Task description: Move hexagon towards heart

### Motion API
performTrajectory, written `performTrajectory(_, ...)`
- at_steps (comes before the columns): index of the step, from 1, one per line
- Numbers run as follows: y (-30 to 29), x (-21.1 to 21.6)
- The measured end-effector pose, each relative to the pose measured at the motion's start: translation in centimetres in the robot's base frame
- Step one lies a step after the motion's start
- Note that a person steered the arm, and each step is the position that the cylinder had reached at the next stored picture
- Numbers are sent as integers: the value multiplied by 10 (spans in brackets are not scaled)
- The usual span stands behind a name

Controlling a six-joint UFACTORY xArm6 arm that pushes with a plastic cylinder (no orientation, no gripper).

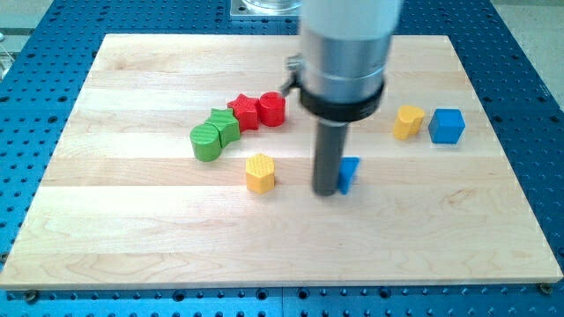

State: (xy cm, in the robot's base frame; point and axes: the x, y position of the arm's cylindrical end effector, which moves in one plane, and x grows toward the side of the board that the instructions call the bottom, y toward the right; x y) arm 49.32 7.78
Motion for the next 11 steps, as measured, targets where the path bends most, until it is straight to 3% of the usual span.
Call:
performTrajectory(1, 59, -37)
performTrajectory(2, 25, -7)
performTrajectory(3, 75, -10)
performTrajectory(4, 82, -39)
performTrajectory(5, 25, -1)
performTrajectory(6, -51, 79)
performTrajectory(7, -157, 57)
performTrajectory(8, -132, 1)
performTrajectory(9, -46, -51)
performTrajectory(10, -75, -36)
performTrajectory(11, -72, 15)
